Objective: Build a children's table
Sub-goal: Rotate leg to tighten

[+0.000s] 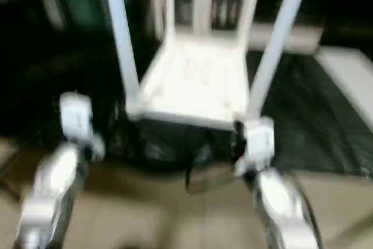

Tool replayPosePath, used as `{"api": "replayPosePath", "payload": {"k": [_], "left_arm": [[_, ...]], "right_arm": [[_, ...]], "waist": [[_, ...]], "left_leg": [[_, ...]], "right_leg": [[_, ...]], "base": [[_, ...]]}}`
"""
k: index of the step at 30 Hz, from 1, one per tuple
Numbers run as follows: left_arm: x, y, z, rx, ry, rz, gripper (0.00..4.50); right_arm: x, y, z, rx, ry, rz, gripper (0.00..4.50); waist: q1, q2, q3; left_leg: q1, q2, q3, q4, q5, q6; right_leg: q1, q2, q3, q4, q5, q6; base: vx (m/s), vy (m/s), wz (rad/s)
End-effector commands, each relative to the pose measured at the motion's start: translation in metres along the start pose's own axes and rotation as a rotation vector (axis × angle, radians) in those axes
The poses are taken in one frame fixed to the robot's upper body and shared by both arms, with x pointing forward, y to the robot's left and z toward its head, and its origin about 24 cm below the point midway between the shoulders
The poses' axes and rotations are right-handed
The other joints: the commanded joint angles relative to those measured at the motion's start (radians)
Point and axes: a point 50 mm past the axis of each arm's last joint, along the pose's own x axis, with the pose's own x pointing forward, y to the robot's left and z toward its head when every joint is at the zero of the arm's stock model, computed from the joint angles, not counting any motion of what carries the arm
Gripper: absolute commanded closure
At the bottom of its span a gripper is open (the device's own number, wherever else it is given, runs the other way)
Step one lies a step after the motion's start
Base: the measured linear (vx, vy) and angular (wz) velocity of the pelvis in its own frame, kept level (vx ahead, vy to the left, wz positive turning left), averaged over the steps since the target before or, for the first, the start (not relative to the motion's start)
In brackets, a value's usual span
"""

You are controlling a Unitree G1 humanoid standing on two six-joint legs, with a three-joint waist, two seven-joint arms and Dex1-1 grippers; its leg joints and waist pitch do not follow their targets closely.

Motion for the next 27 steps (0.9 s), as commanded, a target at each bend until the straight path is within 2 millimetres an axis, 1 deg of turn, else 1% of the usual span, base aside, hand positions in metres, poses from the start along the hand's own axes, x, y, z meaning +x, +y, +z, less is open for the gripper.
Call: {"api": "replayPosePath", "payload": {"k": [1, 2, 3, 4, 5, 6, 7, 8, 9, 10, 11, 12, 13, 14, 15, 16, 17, 18, 19, 20, 21, 22, 23, 24, 25, 26, 27], "left_arm": [[0.004, 0.004, 0.001, 0.039, 0.003, 0.045, 3.16], [0.004, 0.005, 0.001, 0.043, 0.010, 0.049, 3.16], [0.004, 0.005, 0.000, 0.049, 0.016, 0.050, 3.16], [0.005, 0.005, 0.001, 0.034, 0.007, 0.032, 3.16], [0.006, 0.004, 0.003, 0.034, 0.003, 0.022, 3.16], [0.006, 0.003, 0.003, 0.033, 0.000, 0.016, 3.16], [0.006, 0.003, 0.004, 0.028, -0.002, 0.007, 3.16], [0.006, 0.002, 0.004, 0.022, -0.003, 0.000, 3.16], [0.006, 0.002, 0.004, 0.019, -0.004, -0.002, 3.16], [0.007, 0.001, 0.003, 0.018, -0.005, -0.001, 3.16], [0.008, 0.001, 0.002, 0.020, -0.003, 0.008, 3.16], [0.008, 0.001, 0.002, 0.020, -0.003, 0.009, 3.16], [0.009, 0.001, 0.001, 0.016, -0.003, 0.018, 3.16], [0.009, 0.001, 0.001, 0.012, -0.002, 0.029, 3.16], [0.010, 0.002, 0.000, 0.010, -0.001, 0.039, 3.16], [0.010, 0.003, -0.001, 0.008, -0.001, 0.049, 3.16], [0.010, 0.004, -0.001, 0.010, -0.001, 0.063, 3.16], [0.010, 0.005, -0.001, 0.011, -0.001, 0.066, 3.16], [0.009, 0.007, -0.002, 0.010, 0.002, 0.085, 3.16], [0.008, 0.008, -0.002, 0.013, 0.000, 0.097, 3.16], [0.007, 0.010, -0.002, 0.008, 0.002, 0.107, 3.16], [0.007, 0.010, -0.002, 0.007, 0.004, 0.112, 3.16], [0.007, 0.011, -0.002, 0.006, 0.006, 0.117, 3.16], [0.006, 0.012, -0.003, 0.005, 0.013, 0.142, 3.16], [0.005, 0.013, -0.004, 0.006, 0.028, 0.158, 3.16], [0.004, 0.014, -0.005, 0.003, 0.035, 0.166, 2.98], [0.003, 0.015, -0.002, -0.024, 0.010, 0.160, 2.98]], "right_arm": [[0.000, 0.000, 0.000, -0.027, 0.002, -0.010, 0.73], [0.000, 0.000, -0.001, -0.024, 0.002, -0.008, 0.73], [0.000, 0.001, -0.001, -0.019, -0.002, -0.009, 0.73], [0.001, 0.001, -0.001, -0.012, -0.008, -0.013, 0.73], [0.002, 0.001, 0.000, -0.009, -0.014, -0.012, 0.73], [0.002, 0.002, 0.000, -0.006, -0.017, -0.010, 0.73], [0.003, 0.001, 0.001, -0.006, -0.020, -0.011, 0.73], [0.003, 0.001, 0.001, -0.003, -0.021, -0.017, 0.73], [0.004, 0.001, 0.001, -0.003, -0.019, -0.021, 0.73], [0.004, 0.000, 0.000, -0.025, -0.012, -0.024, 0.73], [0.005, 0.000, 0.000, -0.031, -0.005, -0.007, 0.73], [0.005, 0.000, 0.000, -0.030, -0.005, -0.007, 0.73], [0.005, 0.000, 0.000, -0.016, -0.003, -0.002, 0.73], [0.006, -0.001, 0.000, -0.002, -0.005, -0.004, 0.73], [0.007, -0.002, 0.002, 0.010, -0.012, -0.004, 0.73], [0.008, -0.002, 0.002, 0.012, -0.018, -0.002, 0.73], [0.008, -0.002, 0.002, 0.011, -0.013, 0.002, 0.73], [0.009, -0.002, 0.002, 0.011, -0.012, 0.002, 0.73], [0.009, -0.001, 0.001, -0.002, -0.014, 0.015, 0.73], [0.010, 0.001, 0.001, -0.006, -0.014, 0.029, 0.73], [0.010, 0.003, 0.002, -0.011, -0.020, 0.047, 0.73], [0.010, 0.003, 0.002, -0.011, -0.021, 0.054, 0.73], [0.010, 0.004, 0.002, -0.012, -0.023, 0.061, 0.73], [0.011, 0.007, 0.001, -0.012, -0.025, 0.086, 0.73], [0.010, 0.010, 0.002, -0.009, -0.034, 0.119, 0.73], [0.009, 0.012, 0.002, -0.002, -0.044, 0.144, 0.73], [0.008, 0.013, 0.003, 0.021, -0.053, 0.165, 0.73]], "waist": [[-0.030, -0.014, -0.037], [-0.051, 0.001, -0.068], [-0.065, -0.001, -0.066], [-0.082, -0.004, -0.073], [-0.088, -0.006, -0.076], [-0.095, -0.005, -0.082], [-0.112, -0.006, -0.086], [-0.117, -0.006, -0.087], [-0.122, -0.009, -0.089], [-0.128, -0.013, -0.083], [-0.139, -0.013, -0.071], [-0.146, -0.012, -0.066], [-0.152, -0.017, -0.062], [-0.158, -0.022, -0.051], [-0.164, -0.026, -0.050], [-0.191, -0.029, -0.029], [-0.191, -0.033, -0.033], [-0.194, -0.033, -0.033], [-0.180, -0.032, -0.047], [-0.172, -0.060, -0.062], [-0.166, -0.056, -0.073], [-0.164, -0.059, -0.082], [-0.158, -0.058, -0.094], [-0.163, -0.055, -0.097], [-0.186, -0.038, -0.120], [-0.203, -0.035, -0.129], [-0.219, -0.034, -0.127]], "left_leg": [[0.026, 0.092, -0.019, -0.141, -0.150, -0.008], [0.023, 0.103, -0.032, -0.161, -0.210, 0.004], [0.010, 0.099, -0.027, -0.163, -0.202, 0.013], [-0.022, 0.083, -0.021, -0.156, -0.097, 0.011], [-0.027, 0.081, -0.018, -0.152, -0.058, 0.011], [-0.031, 0.078, -0.017, -0.145, 0.008, 0.012], [-0.047, 0.068, -0.009, -0.133, 0.122, 0.022], [-0.049, 0.067, -0.007, -0.133, 0.133, 0.018], [-0.051, 0.064, -0.004, -0.128, 0.152, 0.017], [-0.059, 0.062, 0.001, -0.134, 0.102, 0.014], [-0.057, 0.064, 0.003, -0.155, -0.090, 0.005], [-0.050, 0.065, 0.005, -0.166, -0.193, 0.004], [-0.041, 0.063, 0.011, -0.176, -0.286, 0.029], [-0.022, 0.059, 0.024, -0.185, -0.367, 0.058], [-0.018, 0.057, 0.029, -0.189, -0.384, 0.069], [0.121, 0.087, 0.061, -0.192, -0.589, -0.037], [0.128, 0.101, 0.059, -0.207, -0.600, -0.037], [0.127, 0.111, 0.057, -0.220, -0.607, -0.033], [0.020, 0.065, 0.055, -0.225, -0.499, 0.049], [-0.012, 0.033, 0.075, -0.193, -0.318, 0.103], [-0.027, 0.024, 0.075, -0.174, -0.212, 0.122], [-0.061, 0.013, 0.069, -0.151, -0.064, 0.162], [-0.063, 0.008, 0.062, -0.144, 0.031, 0.193], [-0.060, 0.011, 0.054, -0.145, 0.094, 0.213], [0.036, 0.046, 0.005, -0.122, 0.442, 0.334], [0.097, 0.077, -0.035, -0.096, 0.635, 0.410], [0.142, 0.126, -0.080, -0.082, 0.813, 0.479]], "right_leg": [[-0.048, -0.035, 0.060, -0.149, -0.050, -0.116], [-0.033, -0.047, 0.048, -0.139, 0.136, -0.119], [-0.031, -0.050, 0.042, -0.151, 0.184, -0.121], [-0.020, -0.059, 0.035, -0.159, 0.320, -0.128], [-0.017, -0.062, 0.034, -0.160, 0.360, -0.129], [-0.016, -0.061, 0.032, -0.157, 0.419, -0.128], [-0.012, -0.062, 0.028, -0.157, 0.517, -0.128], [-0.012, -0.062, 0.027, -0.159, 0.525, -0.132], [-0.012, -0.061, 0.028, -0.158, 0.546, -0.130], [-0.007, -0.065, 0.029, -0.165, 0.517, -0.127], [0.001, -0.070, 0.030, -0.182, 0.346, -0.128], [0.008, -0.069, 0.030, -0.191, 0.231, -0.134], [0.016, -0.068, 0.032, -0.212, 0.069, -0.147], [0.014, -0.064, 0.030, -0.240, -0.118, -0.165], [0.022, -0.063, 0.029, -0.252, -0.195, -0.170], [-0.063, -0.001, 0.019, -0.260, -0.335, -0.156], [-0.062, -0.002, 0.015, -0.245, -0.284, -0.150], [-0.063, -0.006, 0.013, -0.230, -0.237, -0.146], [0.026, -0.052, 0.024, -0.256, -0.173, -0.123], [0.066, -0.068, 0.056, -0.271, -0.143, -0.124], [0.090, -0.074, 0.067, -0.272, -0.100, -0.140], [0.117, -0.072, 0.076, -0.268, -0.002, -0.157], [0.120, -0.051, 0.069, -0.248, 0.145, -0.177], [0.110, -0.032, 0.057, -0.228, 0.256, -0.184], [0.019, 0.022, -0.004, -0.136, 0.561, -0.162], [-0.047, 0.020, -0.015, -0.104, 0.567, -0.138], [-0.124, -0.014, -0.009, -0.094, 0.452, -0.099]], "base": [[-0.071, 0.047, 0.27], [-0.099, 0.061, 0.16], [0.007, 0.087, 0.01], [0.007, 0.087, 0.01], [0.036, 0.073, 0.00], [0.030, 0.058, 0.03], [0.030, 0.058, 0.03], [0.000, 0.000, 0.00], [0.000, 0.000, 0.00], [0.000, 0.000, 0.00], [0.000, 0.000, 0.00], [0.000, 0.000, 0.00], [0.000, 0.000, 0.00], [0.000, 0.000, 0.00], [0.016, -0.021, -0.20], [0.016, -0.021, -0.20], [0.031, -0.016, -0.60], [0.078, -0.006, -0.54], [0.078, -0.006, -0.54], [0.097, -0.011, -0.14], [0.115, -0.016, 0.00], [0.115, -0.016, 0.00], [0.133, -0.003, 0.05], [0.141, 0.003, 0.16], [0.141, 0.003, 0.16], [0.131, -0.009, 0.15], [0.088, -0.018, 0.05]]}}
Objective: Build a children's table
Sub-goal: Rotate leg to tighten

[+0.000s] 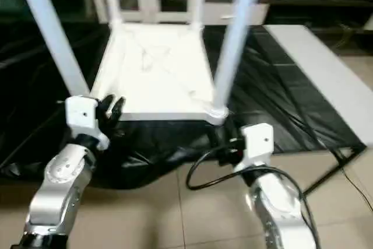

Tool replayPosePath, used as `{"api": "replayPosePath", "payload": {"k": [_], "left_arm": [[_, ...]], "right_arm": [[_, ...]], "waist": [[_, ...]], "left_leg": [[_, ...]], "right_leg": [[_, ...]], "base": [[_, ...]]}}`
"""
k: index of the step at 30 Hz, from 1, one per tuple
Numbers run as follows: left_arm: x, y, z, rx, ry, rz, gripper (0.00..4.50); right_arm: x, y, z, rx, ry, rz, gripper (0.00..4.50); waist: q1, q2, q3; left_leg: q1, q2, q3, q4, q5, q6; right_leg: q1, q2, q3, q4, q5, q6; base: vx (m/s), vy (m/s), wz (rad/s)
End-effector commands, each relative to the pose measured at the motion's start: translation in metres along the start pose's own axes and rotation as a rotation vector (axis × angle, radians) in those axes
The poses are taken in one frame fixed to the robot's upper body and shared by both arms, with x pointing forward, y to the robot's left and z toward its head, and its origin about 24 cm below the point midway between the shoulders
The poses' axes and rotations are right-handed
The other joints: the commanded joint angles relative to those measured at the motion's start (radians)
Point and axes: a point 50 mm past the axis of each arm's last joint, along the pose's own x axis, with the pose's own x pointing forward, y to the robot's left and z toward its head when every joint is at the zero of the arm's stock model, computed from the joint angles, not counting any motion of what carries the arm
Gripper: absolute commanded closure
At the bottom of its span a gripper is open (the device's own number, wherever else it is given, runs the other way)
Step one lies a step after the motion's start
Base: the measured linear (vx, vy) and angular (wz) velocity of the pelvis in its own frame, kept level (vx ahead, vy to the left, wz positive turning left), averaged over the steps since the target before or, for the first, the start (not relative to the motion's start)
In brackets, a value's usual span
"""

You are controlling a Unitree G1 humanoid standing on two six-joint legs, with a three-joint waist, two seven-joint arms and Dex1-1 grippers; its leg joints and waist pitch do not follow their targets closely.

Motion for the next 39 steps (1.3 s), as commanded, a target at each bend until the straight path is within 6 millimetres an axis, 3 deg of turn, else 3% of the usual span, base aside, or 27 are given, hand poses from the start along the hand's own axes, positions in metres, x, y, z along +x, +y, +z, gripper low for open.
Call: {"api": "replayPosePath", "payload": {"k": [1, 2, 3, 4, 5, 6, 7, 8, 9, 10, 11, 12, 13, 14, 16, 19, 21, 24, 27, 28, 31, 33, 35, 39], "left_arm": [[-0.003, 0.001, 0.004, -0.045, -0.032, -0.002, 2.88], [-0.003, 0.001, 0.004, -0.045, -0.032, -0.002, 2.83], [-0.004, 0.002, 0.008, -0.062, -0.064, 0.000, 2.79], [-0.006, 0.005, 0.012, -0.077, -0.104, 0.010, 2.70], [-0.008, 0.007, 0.016, -0.083, -0.139, 0.016, 2.60], [-0.009, 0.008, 0.017, -0.087, -0.156, 0.016, 2.52], [-0.010, 0.006, 0.019, -0.101, -0.180, -0.006, 2.42], [-0.012, 0.001, 0.022, -0.115, -0.209, -0.060, 2.42], [-0.013, -0.001, 0.023, -0.115, -0.225, -0.091, 2.36], [-0.014, -0.003, 0.023, -0.113, -0.233, -0.109, 2.17], [-0.014, -0.003, 0.023, -0.113, -0.233, -0.109, 2.09], [-0.011, 0.003, 0.027, -0.085, -0.259, -0.060, 2.09], [-0.009, 0.007, 0.029, -0.067, -0.274, -0.026, 2.05], [-0.006, 0.011, 0.032, -0.050, -0.292, 0.008, 2.01], [0.003, 0.017, 0.035, -0.031, -0.279, 0.044, 1.78], [0.008, 0.019, 0.035, -0.041, -0.273, 0.049, 1.63], [0.014, 0.022, 0.035, -0.051, -0.257, 0.054, 1.48], [0.032, 0.029, 0.033, -0.032, -0.184, 0.079, 1.25], [0.050, 0.033, 0.032, 0.011, -0.122, 0.108, 0.94], [0.051, 0.034, 0.032, 0.013, -0.120, 0.109, 0.87], [0.058, 0.035, 0.035, 0.018, -0.118, 0.123, 0.72], [0.070, 0.035, 0.038, 0.021, -0.111, 0.117, 0.49], [0.076, 0.035, 0.039, 0.027, -0.095, 0.122, 0.38], [0.089, 0.035, 0.042, 0.033, -0.070, 0.126, 0.15]], "right_arm": [[-0.004, -0.001, 0.002, 0.027, -0.024, 0.027, 0.56], [-0.004, -0.001, 0.002, 0.027, -0.024, 0.027, 0.46], [-0.004, -0.001, 0.002, 0.040, -0.029, 0.030, 0.39], [-0.004, -0.001, 0.002, 0.056, -0.035, 0.033, 0.36], [-0.004, -0.001, 0.002, 0.063, -0.040, 0.035, 0.27], [-0.003, -0.002, 0.003, 0.061, -0.043, 0.036, 0.13], [-0.003, -0.002, 0.003, 0.060, -0.045, 0.037, 0.01], [-0.003, -0.002, 0.003, 0.055, -0.046, 0.041, 0.01], [-0.002, -0.001, 0.003, 0.053, -0.049, 0.044, 0.00], [-0.002, -0.001, 0.002, 0.053, -0.052, 0.048, 0.00], [-0.002, -0.001, 0.002, 0.053, -0.052, 0.048, 0.00], [-0.001, -0.001, 0.003, 0.054, -0.060, 0.048, 0.00], [-0.001, -0.002, 0.004, 0.056, -0.066, 0.048, 0.00], [-0.001, -0.002, 0.005, 0.058, -0.071, 0.048, 0.00], [-0.001, -0.003, 0.006, 0.059, -0.077, 0.040, 0.00], [0.000, -0.003, 0.006, 0.058, -0.079, 0.037, 0.00], [0.001, -0.003, 0.007, 0.058, -0.082, 0.037, 0.00], [0.004, -0.004, 0.009, 0.057, -0.090, 0.036, 0.00], [0.007, -0.002, 0.010, 0.059, -0.096, 0.046, 0.00], [0.008, -0.002, 0.010, 0.059, -0.096, 0.046, 0.00], [0.009, -0.002, 0.010, 0.056, -0.095, 0.049, 0.00], [0.011, -0.001, 0.011, 0.053, -0.094, 0.046, 0.00], [0.013, -0.001, 0.010, 0.050, -0.088, 0.040, 0.00], [0.017, -0.002, 0.009, 0.037, -0.069, 0.018, 0.00]], "waist": [[-0.026, 0.007, -0.084], [-0.011, -0.018, -0.074], [0.003, -0.033, -0.069], [0.046, -0.045, -0.080], [0.053, -0.039, -0.077], [0.055, -0.034, -0.074], [0.053, -0.017, -0.070], [0.047, -0.006, -0.056], [0.044, 0.001, -0.045], [0.038, 0.004, -0.034], [0.038, 0.004, -0.034], [0.040, 0.010, -0.024], [0.037, 0.002, -0.011], [0.041, 0.003, -0.008], [0.040, 0.002, -0.009], [0.035, 0.009, -0.015], [0.034, 0.006, -0.019], [0.030, 0.007, -0.025], [0.030, 0.009, -0.040], [0.030, 0.011, -0.042], [0.031, 0.013, -0.044], [0.033, 0.012, -0.054], [0.033, 0.013, -0.051], [0.036, 0.012, -0.049]], "left_leg": [[0.165, 0.153, -0.145, 0.031, 1.129, 0.487], [0.071, 0.048, -0.079, 0.060, 1.046, 0.368], [0.005, -0.011, -0.047, 0.060, 0.937, 0.302], [-0.087, -0.037, -0.010, 0.030, 0.564, 0.152], [-0.089, -0.028, -0.006, 0.021, 0.465, 0.105], [-0.085, -0.021, -0.007, 0.009, 0.395, 0.058], [-0.066, 0.000, -0.012, -0.005, 0.342, -0.004], [-0.047, 0.021, -0.021, -0.019, 0.281, -0.051], [-0.028, 0.040, -0.025, -0.041, 0.143, -0.088], [-0.016, 0.053, -0.030, -0.063, -0.026, -0.097], [-0.016, 0.053, -0.030, -0.063, -0.026, -0.097], [-0.008, 0.057, -0.027, -0.079, -0.166, -0.094], [-0.004, 0.057, -0.020, -0.091, -0.277, -0.078], [-0.003, 0.059, -0.017, -0.096, -0.309, -0.066], [-0.006, 0.057, -0.012, -0.098, -0.300, -0.063], [-0.023, 0.055, -0.014, -0.099, -0.257, -0.068], [-0.020, 0.052, -0.012, -0.097, -0.263, -0.069], [-0.028, 0.048, -0.012, -0.093, -0.222, -0.068], [-0.039, 0.046, -0.011, -0.084, -0.111, -0.058], [-0.040, 0.044, -0.007, -0.079, -0.080, -0.059], [-0.042, 0.045, -0.005, -0.077, -0.039, -0.056], [-0.043, 0.043, -0.004, -0.067, 0.044, -0.050], [-0.044, 0.038, -0.001, -0.066, 0.053, -0.048], [-0.044, 0.044, -0.002, -0.072, 0.012, -0.062]], "right_leg": [[-0.138, -0.092, 0.034, 0.002, 0.213, -0.031], [-0.079, -0.099, 0.064, -0.032, 0.400, -0.023], [-0.017, -0.072, 0.075, -0.011, 0.570, -0.010], [0.085, -0.043, 0.088, 0.020, 1.149, 0.006], [0.086, -0.039, 0.085, 0.022, 1.226, -0.009], [0.086, -0.032, 0.077, 0.022, 1.223, -0.025], [0.074, -0.026, 0.057, 0.014, 1.101, -0.043], [0.049, -0.027, 0.042, -0.006, 0.866, -0.053], [0.035, -0.041, 0.033, -0.034, 0.587, -0.072], [0.032, -0.053, 0.031, -0.056, 0.326, -0.101], [0.032, -0.053, 0.031, -0.056, 0.326, -0.101], [0.027, -0.056, 0.035, -0.075, 0.121, -0.123], [0.024, -0.061, 0.043, -0.097, -0.050, -0.129], [0.023, -0.069, 0.049, -0.107, -0.159, -0.130], [0.020, -0.076, 0.053, -0.117, -0.241, -0.115], [0.019, -0.076, 0.051, -0.113, -0.218, -0.105], [0.013, -0.074, 0.052, -0.113, -0.209, -0.104], [0.008, -0.069, 0.050, -0.107, -0.145, -0.110], [0.015, -0.068, 0.046, -0.093, 0.021, -0.121], [0.011, -0.061, 0.043, -0.087, 0.117, -0.129], [0.016, -0.062, 0.040, -0.083, 0.195, -0.148], [0.021, -0.060, 0.038, -0.073, 0.303, -0.163], [0.018, -0.057, 0.036, -0.075, 0.314, -0.161], [0.021, -0.064, 0.037, -0.076, 0.270, -0.169]], "base": [[0.088, -0.018, 0.05], [0.052, 0.006, -0.02], [0.000, 0.000, 0.00], [0.000, 0.000, 0.00], [0.000, 0.000, 0.00], [-0.051, 0.007, 0.03], [-0.051, 0.007, 0.03], [-0.079, 0.002, -0.01], [-0.091, 0.015, 0.03], [-0.091, 0.015, 0.03], [-0.110, 0.005, 0.09], [-0.133, -0.001, 0.12], [-0.133, -0.001, 0.12], [-0.130, 0.012, 0.08], [-0.112, 0.003, 0.03], [-0.081, -0.003, -0.02], [-0.027, -0.001, -0.01], [0.000, 0.000, 0.00], [0.000, 0.000, 0.00], [0.000, 0.000, 0.00], [0.000, 0.000, 0.00], [0.000, 0.000, 0.00], [0.000, 0.000, 0.00], [0.000, 0.000, 0.00]]}}
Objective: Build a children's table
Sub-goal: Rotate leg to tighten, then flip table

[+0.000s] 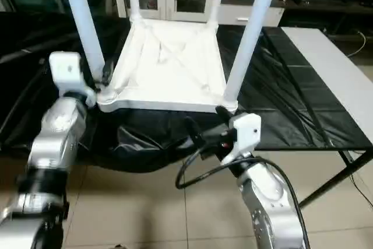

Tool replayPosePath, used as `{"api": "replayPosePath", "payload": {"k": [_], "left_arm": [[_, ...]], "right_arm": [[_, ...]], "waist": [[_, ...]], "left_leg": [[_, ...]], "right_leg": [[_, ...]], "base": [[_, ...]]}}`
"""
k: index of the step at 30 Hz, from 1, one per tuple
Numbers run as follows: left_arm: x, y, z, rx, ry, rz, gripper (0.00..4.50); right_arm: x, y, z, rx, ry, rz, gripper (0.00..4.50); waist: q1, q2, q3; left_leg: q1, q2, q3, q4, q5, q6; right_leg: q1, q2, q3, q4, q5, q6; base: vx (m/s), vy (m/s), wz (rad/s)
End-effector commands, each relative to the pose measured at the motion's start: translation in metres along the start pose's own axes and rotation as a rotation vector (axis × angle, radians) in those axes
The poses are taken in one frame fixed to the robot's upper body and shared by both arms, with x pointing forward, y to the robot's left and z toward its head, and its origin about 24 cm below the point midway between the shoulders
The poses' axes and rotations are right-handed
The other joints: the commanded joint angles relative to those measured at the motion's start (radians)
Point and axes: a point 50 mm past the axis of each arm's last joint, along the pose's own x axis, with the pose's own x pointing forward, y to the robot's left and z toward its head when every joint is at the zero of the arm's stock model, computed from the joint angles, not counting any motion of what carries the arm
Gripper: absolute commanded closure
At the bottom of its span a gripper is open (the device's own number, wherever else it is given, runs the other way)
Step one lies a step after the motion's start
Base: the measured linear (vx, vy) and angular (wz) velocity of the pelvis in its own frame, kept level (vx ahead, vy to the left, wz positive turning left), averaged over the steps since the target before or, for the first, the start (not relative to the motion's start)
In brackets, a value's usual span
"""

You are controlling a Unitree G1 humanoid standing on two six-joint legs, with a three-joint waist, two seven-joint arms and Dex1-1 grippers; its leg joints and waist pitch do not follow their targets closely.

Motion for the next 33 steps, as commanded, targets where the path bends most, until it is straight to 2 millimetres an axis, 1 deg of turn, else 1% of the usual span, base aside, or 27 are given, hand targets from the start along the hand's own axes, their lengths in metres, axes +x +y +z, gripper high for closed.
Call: {"api": "replayPosePath", "payload": {"k": [1, 2, 3, 4, 5, 6, 7, 8, 9, 10, 11, 12, 15, 16, 17, 18, 20, 22, 23, 24, 25, 27, 28, 29, 30, 31, 33], "left_arm": [[0.006, 0.000, -0.002, -0.001, 0.019, 0.012, 0.05], [0.011, -0.001, 0.000, 0.001, 0.022, 0.011, 0.05], [0.011, -0.001, 0.000, 0.001, 0.022, 0.011, 0.05], [0.019, -0.004, 0.007, -0.021, 0.012, 0.019, 0.05], [0.019, -0.004, 0.007, -0.021, 0.012, 0.019, 0.05], [0.021, -0.004, 0.008, -0.029, 0.008, 0.022, 0.05], [0.022, -0.005, 0.009, -0.063, 0.012, 0.025, 0.33], [0.023, -0.007, 0.009, -0.102, 0.018, 0.028, 0.41], [0.024, -0.007, 0.009, -0.121, 0.023, 0.030, 0.41], [0.025, -0.008, 0.008, -0.165, 0.030, 0.029, 0.59], [0.025, -0.009, 0.008, -0.188, 0.032, 0.030, 0.59], [0.025, -0.010, 0.008, -0.240, 0.033, 0.033, 0.82], [0.027, -0.009, 0.006, -0.288, 0.049, 0.045, 0.94], [0.027, -0.008, 0.005, -0.291, 0.052, 0.047, 0.94], [0.027, -0.008, 0.005, -0.291, 0.052, 0.047, 1.18], [0.027, -0.008, 0.005, -0.291, 0.052, 0.047, 1.28], [0.026, -0.009, 0.003, -0.316, 0.066, 0.048, 1.31], [0.026, -0.010, 0.002, -0.329, 0.072, 0.046, 1.51], [0.025, -0.011, 0.001, -0.340, 0.076, 0.035, 1.72], [0.025, -0.012, 0.000, -0.354, 0.082, 0.034, 1.74], [0.025, -0.013, 0.000, -0.357, 0.083, 0.034, 1.76], [0.025, -0.016, -0.002, -0.412, 0.098, 0.028, 1.97], [0.025, -0.018, -0.002, -0.428, 0.100, 0.023, 2.02], [0.024, -0.022, -0.002, -0.507, 0.113, 0.019, 2.03], [0.024, -0.022, -0.002, -0.507, 0.113, 0.019, 2.04], [0.024, -0.028, -0.001, -0.577, 0.121, 0.012, 2.06], [0.023, -0.032, 0.000, -0.615, 0.127, 0.003, 2.07]], "right_arm": [[0.003, -0.003, -0.001, -0.012, 0.021, -0.024, 0.00], [0.004, -0.002, -0.002, -0.016, 0.028, -0.022, 0.00], [0.004, -0.002, -0.002, -0.016, 0.028, -0.022, 0.00], [0.005, 0.004, -0.001, 0.046, 0.022, 0.032, 0.00], [0.005, 0.004, -0.001, 0.046, 0.022, 0.032, 0.00], [0.005, 0.006, 0.000, 0.073, 0.017, 0.057, 0.00], [0.004, 0.008, 0.001, 0.094, 0.013, 0.089, 0.00], [0.003, 0.009, 0.003, 0.107, 0.009, 0.118, 0.00], [0.003, 0.010, 0.003, 0.111, 0.007, 0.131, 0.00], [0.003, 0.010, 0.004, 0.121, 0.004, 0.135, 0.00], [0.003, 0.010, 0.004, 0.128, 0.001, 0.134, 0.00], [0.003, 0.009, 0.005, 0.143, -0.004, 0.130, 0.00], [0.003, 0.008, 0.005, 0.135, -0.003, 0.120, 0.00], [0.004, 0.008, 0.004, 0.137, 0.000, 0.121, 0.00], [0.004, 0.008, 0.004, 0.137, 0.000, 0.121, 0.00], [0.004, 0.008, 0.004, 0.137, 0.000, 0.121, 0.00], [0.004, 0.010, 0.003, 0.143, 0.004, 0.128, 0.00], [0.004, 0.011, 0.003, 0.145, 0.007, 0.131, 0.00], [0.003, 0.011, 0.003, 0.149, 0.009, 0.133, 0.00], [0.003, 0.011, 0.003, 0.150, 0.010, 0.132, 0.00], [0.003, 0.011, 0.003, 0.150, 0.010, 0.132, 0.00], [0.004, 0.009, 0.003, 0.148, 0.008, 0.107, 0.00], [0.004, 0.007, 0.003, 0.149, 0.009, 0.089, 0.00], [0.007, -0.002, 0.001, 0.148, 0.015, -0.002, 0.00], [0.007, -0.002, 0.001, 0.148, 0.015, -0.002, 0.00], [0.010, -0.012, 0.000, 0.164, 0.014, -0.088, 0.00], [0.011, -0.017, -0.002, 0.197, 0.017, -0.130, 0.00]], "waist": [[0.003, 0.017, -0.058], [0.003, 0.021, -0.059], [0.002, 0.018, -0.059], [0.004, 0.033, -0.059], [0.004, 0.033, -0.059], [0.002, 0.024, -0.057], [0.006, 0.029, -0.057], [0.006, 0.026, -0.057], [0.006, 0.026, -0.057], [0.008, 0.026, -0.057], [0.009, 0.037, -0.058], [0.009, 0.029, -0.057], [0.012, 0.031, -0.057], [0.013, 0.031, -0.055], [0.013, 0.032, -0.055], [0.014, 0.032, -0.055], [0.014, 0.031, -0.055], [0.017, 0.032, -0.054], [0.018, 0.030, -0.054], [0.020, 0.033, -0.054], [0.020, 0.032, -0.054], [0.021, 0.030, -0.053], [0.023, 0.032, -0.052], [0.022, 0.031, -0.052], [0.023, 0.034, -0.053], [0.021, 0.031, -0.052], [0.023, 0.030, -0.053]], "left_leg": [[0.012, 0.035, -0.005, -0.084, -0.050, -0.030], [0.014, 0.036, -0.007, -0.085, -0.062, -0.035], [0.015, 0.035, -0.005, -0.084, -0.065, -0.036], [0.016, 0.035, -0.008, -0.085, -0.078, -0.039], [0.016, 0.035, -0.008, -0.085, -0.078, -0.039], [0.015, 0.038, -0.009, -0.087, -0.099, -0.038], [0.013, 0.040, -0.010, -0.087, -0.097, -0.034], [0.013, 0.041, -0.008, -0.086, -0.092, -0.029], [0.011, 0.042, -0.008, -0.085, -0.086, -0.026], [0.010, 0.041, -0.007, -0.084, -0.069, -0.021], [0.010, 0.040, -0.008, -0.082, -0.062, -0.022], [0.010, 0.040, -0.006, -0.081, -0.055, -0.020], [0.010, 0.040, -0.006, -0.082, -0.065, -0.020], [0.011, 0.041, -0.006, -0.085, -0.078, -0.021], [0.010, 0.042, -0.006, -0.085, -0.079, -0.022], [0.011, 0.043, -0.006, -0.086, -0.082, -0.022], [0.011, 0.043, -0.006, -0.087, -0.084, -0.025], [0.011, 0.044, -0.006, -0.087, -0.085, -0.027], [0.011, 0.043, -0.006, -0.087, -0.085, -0.028], [0.012, 0.044, -0.006, -0.088, -0.089, -0.030], [0.012, 0.044, -0.006, -0.088, -0.090, -0.030], [0.011, 0.044, -0.005, -0.089, -0.095, -0.033], [0.010, 0.044, -0.006, -0.089, -0.096, -0.034], [0.010, 0.044, -0.005, -0.090, -0.092, -0.036], [0.011, 0.044, -0.006, -0.089, -0.086, -0.042], [0.011, 0.043, -0.005, -0.090, -0.086, -0.045], [0.013, 0.041, -0.001, -0.087, -0.081, -0.041]], "right_leg": [[0.045, -0.056, 0.016, -0.054, 0.208, -0.193], [0.046, -0.057, 0.016, -0.053, 0.197, -0.194], [0.045, -0.056, 0.016, -0.055, 0.194, -0.192], [0.044, -0.057, 0.016, -0.054, 0.187, -0.197], [0.044, -0.057, 0.016, -0.054, 0.187, -0.197], [0.047, -0.060, 0.017, -0.056, 0.176, -0.202], [0.050, -0.064, 0.018, -0.053, 0.183, -0.214], [0.050, -0.064, 0.018, -0.054, 0.189, -0.225], [0.051, -0.064, 0.018, -0.053, 0.196, -0.230], [0.051, -0.064, 0.017, -0.052, 0.209, -0.236], [0.050, -0.064, 0.018, -0.049, 0.219, -0.240], [0.051, -0.064, 0.018, -0.051, 0.230, -0.244], [0.049, -0.064, 0.018, -0.052, 0.206, -0.251], [0.048, -0.063, 0.018, -0.055, 0.184, -0.243], [0.048, -0.064, 0.018, -0.054, 0.182, -0.242], [0.047, -0.063, 0.018, -0.055, 0.178, -0.240], [0.047, -0.064, 0.019, -0.055, 0.178, -0.237], [0.046, -0.065, 0.019, -0.055, 0.175, -0.235], [0.046, -0.065, 0.019, -0.056, 0.174, -0.233], [0.044, -0.064, 0.019, -0.057, 0.169, -0.231], [0.045, -0.064, 0.019, -0.057, 0.170, -0.230], [0.045, -0.065, 0.020, -0.057, 0.163, -0.224], [0.045, -0.065, 0.020, -0.058, 0.155, -0.223], [0.045, -0.066, 0.020, -0.058, 0.156, -0.222], [0.043, -0.067, 0.020, -0.056, 0.156, -0.224], [0.042, -0.065, 0.020, -0.057, 0.149, -0.226], [0.040, -0.064, 0.020, -0.058, 0.142, -0.233]], "base": [[0.000, 0.000, 0.00], [0.000, 0.000, 0.00], [0.000, 0.000, 0.00], [0.000, 0.000, 0.00], [0.000, 0.000, 0.00], [0.000, 0.000, 0.00], [0.000, 0.000, 0.00], [0.000, 0.000, 0.00], [0.000, 0.000, 0.00], [0.000, 0.000, 0.00], [0.000, 0.000, 0.00], [0.000, 0.000, 0.00], [0.000, 0.000, 0.00], [0.000, 0.000, 0.00], [0.000, 0.000, 0.00], [0.000, 0.000, 0.00], [0.000, 0.000, 0.00], [0.000, 0.000, 0.00], [0.000, 0.000, 0.00], [0.000, 0.000, 0.00], [0.000, 0.000, 0.00], [0.000, 0.000, 0.00], [0.000, 0.000, 0.00], [0.000, 0.000, 0.00], [0.000, 0.000, 0.00], [0.000, 0.000, 0.00], [0.000, 0.000, 0.00]]}}
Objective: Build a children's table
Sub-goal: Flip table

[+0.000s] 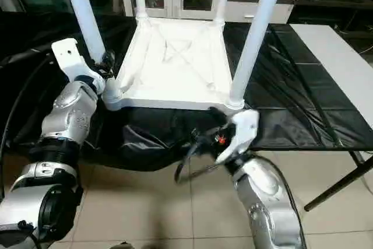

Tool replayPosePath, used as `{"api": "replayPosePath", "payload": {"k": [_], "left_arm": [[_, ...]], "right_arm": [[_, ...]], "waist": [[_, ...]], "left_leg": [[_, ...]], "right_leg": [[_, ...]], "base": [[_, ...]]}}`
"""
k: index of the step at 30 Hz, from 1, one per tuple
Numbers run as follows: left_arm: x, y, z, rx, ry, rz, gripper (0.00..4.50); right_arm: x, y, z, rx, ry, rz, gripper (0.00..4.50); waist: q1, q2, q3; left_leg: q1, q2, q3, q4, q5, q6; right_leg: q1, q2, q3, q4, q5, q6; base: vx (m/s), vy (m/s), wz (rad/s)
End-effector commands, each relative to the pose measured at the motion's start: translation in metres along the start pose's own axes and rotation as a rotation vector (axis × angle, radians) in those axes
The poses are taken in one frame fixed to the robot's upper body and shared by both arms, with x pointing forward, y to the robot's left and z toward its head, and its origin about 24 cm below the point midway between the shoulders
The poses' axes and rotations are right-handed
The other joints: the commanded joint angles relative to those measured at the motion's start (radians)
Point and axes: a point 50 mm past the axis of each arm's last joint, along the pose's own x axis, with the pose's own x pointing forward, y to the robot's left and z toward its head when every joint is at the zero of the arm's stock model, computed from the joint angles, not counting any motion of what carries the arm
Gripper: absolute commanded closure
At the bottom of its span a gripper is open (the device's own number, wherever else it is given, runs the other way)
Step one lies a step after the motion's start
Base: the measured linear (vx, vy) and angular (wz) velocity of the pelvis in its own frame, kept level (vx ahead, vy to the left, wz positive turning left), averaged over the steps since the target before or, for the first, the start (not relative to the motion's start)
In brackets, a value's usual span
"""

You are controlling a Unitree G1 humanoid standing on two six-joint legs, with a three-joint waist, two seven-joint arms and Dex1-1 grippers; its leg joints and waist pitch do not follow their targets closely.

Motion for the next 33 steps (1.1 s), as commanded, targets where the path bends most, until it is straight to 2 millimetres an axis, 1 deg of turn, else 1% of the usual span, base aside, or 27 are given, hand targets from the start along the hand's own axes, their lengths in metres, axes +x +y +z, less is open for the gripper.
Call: {"api": "replayPosePath", "payload": {"k": [1, 2, 3, 4, 5, 7, 8, 9, 10, 11, 12, 13, 14, 15, 16, 18, 20, 21, 22, 24, 26, 28, 29, 31, 32, 33], "left_arm": [[-0.001, -0.013, -0.006, -0.218, 0.024, -0.035, 2.08], [-0.002, -0.017, -0.007, -0.259, 0.033, -0.040, 2.08], [-0.004, -0.021, -0.008, -0.290, 0.039, -0.049, 2.08], [-0.005, -0.023, -0.008, -0.310, 0.044, -0.055, 2.08], [-0.005, -0.023, -0.009, -0.312, 0.045, -0.055, 2.08], [-0.009, -0.030, -0.011, -0.372, 0.069, -0.072, 2.08], [-0.011, -0.032, -0.012, -0.392, 0.077, -0.077, 2.08], [-0.013, -0.034, -0.013, -0.412, 0.083, -0.079, 2.08], [-0.017, -0.036, -0.015, -0.445, 0.094, -0.078, 2.08], [-0.017, -0.037, -0.016, -0.449, 0.095, -0.077, 2.08], [-0.021, -0.039, -0.019, -0.458, 0.111, -0.088, 2.08], [-0.023, -0.040, -0.020, -0.459, 0.116, -0.090, 2.09], [-0.023, -0.040, -0.020, -0.459, 0.116, -0.090, 2.09], [-0.024, -0.041, -0.021, -0.458, 0.121, -0.093, 2.09], [-0.026, -0.042, -0.023, -0.472, 0.135, -0.096, 2.10], [-0.027, -0.042, -0.024, -0.472, 0.141, -0.095, 2.13], [-0.029, -0.043, -0.025, -0.475, 0.149, -0.095, 2.14], [-0.029, -0.043, -0.025, -0.477, 0.152, -0.095, 2.14], [-0.031, -0.043, -0.025, -0.480, 0.156, -0.096, 2.14], [-0.031, -0.043, -0.025, -0.478, 0.158, -0.098, 2.14], [-0.032, -0.043, -0.025, -0.475, 0.160, -0.101, 2.14], [-0.032, -0.043, -0.025, -0.475, 0.162, -0.101, 2.14], [-0.033, -0.042, -0.024, -0.473, 0.162, -0.100, 2.14], [-0.034, -0.042, -0.024, -0.471, 0.162, -0.099, 2.14], [-0.034, -0.041, -0.024, -0.473, 0.162, -0.098, 2.14], [-0.034, -0.041, -0.023, -0.470, 0.161, -0.096, 2.14]], "right_arm": [[0.000, -0.010, -0.002, 0.023, 0.017, -0.074, 0.00], [0.001, -0.012, -0.003, 0.045, 0.018, -0.090, 0.00], [0.003, -0.015, -0.004, 0.066, 0.023, -0.110, 0.00], [0.004, -0.016, -0.005, 0.078, 0.025, -0.122, 0.00], [0.004, -0.016, -0.005, 0.081, 0.025, -0.122, 0.00], [0.008, -0.018, -0.009, 0.134, 0.028, -0.122, 0.00], [0.009, -0.018, -0.010, 0.155, 0.029, -0.119, 0.00], [0.011, -0.018, -0.011, 0.181, 0.027, -0.115, 0.00], [0.014, -0.020, -0.012, 0.229, 0.022, -0.126, 0.00], [0.014, -0.020, -0.012, 0.235, 0.020, -0.127, 0.00], [0.019, -0.022, -0.013, 0.291, -0.003, -0.134, 0.00], [0.022, -0.023, -0.012, 0.321, -0.022, -0.133, 0.00], [0.022, -0.023, -0.012, 0.321, -0.022, -0.133, 0.00], [0.025, -0.025, -0.011, 0.345, -0.040, -0.133, 0.00], [0.032, -0.031, -0.008, 0.353, -0.071, -0.175, 0.00], [0.039, -0.035, -0.005, 0.383, -0.096, -0.194, 0.00], [0.049, -0.042, -0.002, 0.417, -0.119, -0.222, 0.00], [0.053, -0.044, -0.001, 0.423, -0.123, -0.228, 0.00], [0.062, -0.049, 0.002, 0.410, -0.117, -0.244, 0.00], [0.066, -0.051, 0.003, 0.409, -0.115, -0.249, 0.00], [0.071, -0.054, 0.006, 0.409, -0.116, -0.252, 0.00], [0.076, -0.056, 0.007, 0.420, -0.123, -0.254, 0.00], [0.080, -0.061, 0.009, 0.442, -0.128, -0.259, 0.00], [0.083, -0.063, 0.010, 0.453, -0.130, -0.262, 0.00], [0.085, -0.066, 0.011, 0.467, -0.135, -0.261, 0.26], [0.087, -0.068, 0.015, 0.481, -0.154, -0.254, 0.33]], "waist": [[-0.002, -0.002, -0.064], [0.002, 0.000, -0.065], [0.002, 0.000, -0.066], [0.006, 0.001, -0.070], [0.008, 0.001, -0.071], [0.016, 0.002, -0.076], [0.018, 0.002, -0.075], [0.020, 0.004, -0.075], [0.021, 0.005, -0.074], [0.021, 0.005, -0.074], [0.021, 0.005, -0.073], [0.017, 0.005, -0.072], [0.018, 0.007, -0.073], [0.017, 0.008, -0.072], [0.012, 0.008, -0.073], [0.011, 0.007, -0.072], [0.009, 0.006, -0.071], [0.008, 0.007, -0.073], [0.007, 0.003, -0.075], [0.009, 0.005, -0.077], [0.014, 0.001, -0.081], [0.019, 0.001, -0.088], [0.019, -0.004, -0.090], [0.019, -0.003, -0.089], [0.021, -0.003, -0.089], [0.021, -0.006, -0.088]], "left_leg": [[0.013, 0.040, -0.003, -0.086, -0.071, -0.031], [0.010, 0.040, -0.003, -0.084, -0.049, -0.023], [0.009, 0.040, -0.002, -0.083, -0.039, -0.019], [0.009, 0.040, -0.001, -0.079, -0.011, -0.008], [0.008, 0.039, 0.001, -0.077, 0.000, -0.002], [0.005, 0.036, 0.003, -0.069, 0.038, 0.019], [-0.001, 0.035, 0.004, -0.068, 0.050, 0.036], [0.000, 0.036, 0.005, -0.067, 0.042, 0.041], [0.000, 0.039, 0.005, -0.069, 0.019, 0.054], [0.000, 0.040, 0.005, -0.070, 0.013, 0.060], [0.000, 0.042, 0.005, -0.070, 0.008, 0.064], [-0.003, 0.042, 0.004, -0.073, 0.001, 0.071], [0.002, 0.043, 0.006, -0.072, -0.006, 0.077], [0.001, 0.043, 0.006, -0.073, -0.006, 0.078], [-0.003, 0.043, 0.005, -0.076, -0.014, 0.073], [0.001, 0.043, 0.008, -0.076, -0.024, 0.070], [-0.001, 0.042, 0.010, -0.078, -0.024, 0.065], [-0.001, 0.042, 0.011, -0.077, -0.016, 0.064], [-0.003, 0.040, 0.013, -0.074, 0.006, 0.068], [-0.002, 0.039, 0.015, -0.070, 0.029, 0.074], [-0.001, 0.038, 0.018, -0.064, 0.070, 0.094], [-0.005, 0.035, 0.020, -0.053, 0.140, 0.130], [-0.008, 0.035, 0.021, -0.050, 0.160, 0.150], [-0.010, 0.035, 0.023, -0.048, 0.150, 0.169], [-0.009, 0.038, 0.024, -0.047, 0.140, 0.181], [-0.010, 0.039, 0.024, -0.048, 0.128, 0.192]], "right_leg": [[0.042, -0.061, 0.021, -0.058, 0.140, -0.233], [0.045, -0.061, 0.021, -0.056, 0.157, -0.229], [0.046, -0.061, 0.020, -0.054, 0.170, -0.230], [0.045, -0.062, 0.019, -0.051, 0.201, -0.240], [0.044, -0.061, 0.019, -0.050, 0.212, -0.243], [0.044, -0.059, 0.019, -0.045, 0.256, -0.249], [0.045, -0.061, 0.017, -0.044, 0.269, -0.254], [0.043, -0.062, 0.017, -0.043, 0.264, -0.263], [0.039, -0.063, 0.015, -0.047, 0.219, -0.271], [0.039, -0.063, 0.015, -0.048, 0.209, -0.273], [0.037, -0.063, 0.014, -0.050, 0.196, -0.273], [0.038, -0.064, 0.013, -0.050, 0.175, -0.277], [0.033, -0.063, 0.012, -0.052, 0.159, -0.275], [0.033, -0.062, 0.012, -0.054, 0.154, -0.272], [0.035, -0.065, 0.009, -0.053, 0.137, -0.269], [0.032, -0.064, 0.009, -0.056, 0.120, -0.265], [0.034, -0.064, 0.008, -0.058, 0.110, -0.256], [0.033, -0.064, 0.007, -0.056, 0.118, -0.256], [0.035, -0.063, 0.007, -0.053, 0.140, -0.258], [0.034, -0.062, 0.006, -0.050, 0.160, -0.258], [0.034, -0.062, 0.005, -0.046, 0.205, -0.263], [0.033, -0.060, 0.003, -0.036, 0.280, -0.275], [0.032, -0.060, 0.002, -0.032, 0.305, -0.285], [0.030, -0.062, 0.000, -0.032, 0.281, -0.305], [0.029, -0.063, -0.001, -0.032, 0.262, -0.313], [0.029, -0.063, -0.002, -0.033, 0.236, -0.319]], "base": [[0.000, 0.000, 0.00], [0.000, 0.000, 0.00], [0.000, 0.000, 0.00], [0.000, 0.000, 0.00], [0.000, 0.000, 0.00], [0.000, 0.000, 0.00], [0.000, 0.000, 0.00], [0.000, 0.000, 0.00], [0.000, 0.000, 0.00], [0.000, 0.000, 0.00], [0.000, 0.000, 0.00], [0.000, 0.000, 0.00], [0.000, 0.000, 0.00], [0.000, 0.000, 0.00], [0.000, 0.000, 0.00], [0.000, 0.000, 0.00], [0.000, 0.000, 0.00], [0.000, 0.000, 0.00], [0.000, 0.000, 0.00], [0.000, 0.000, 0.00], [0.000, 0.000, 0.00], [0.000, 0.000, 0.00], [0.000, 0.000, 0.00], [0.000, 0.000, 0.00], [0.000, 0.000, 0.00], [0.000, 0.000, 0.00]]}}
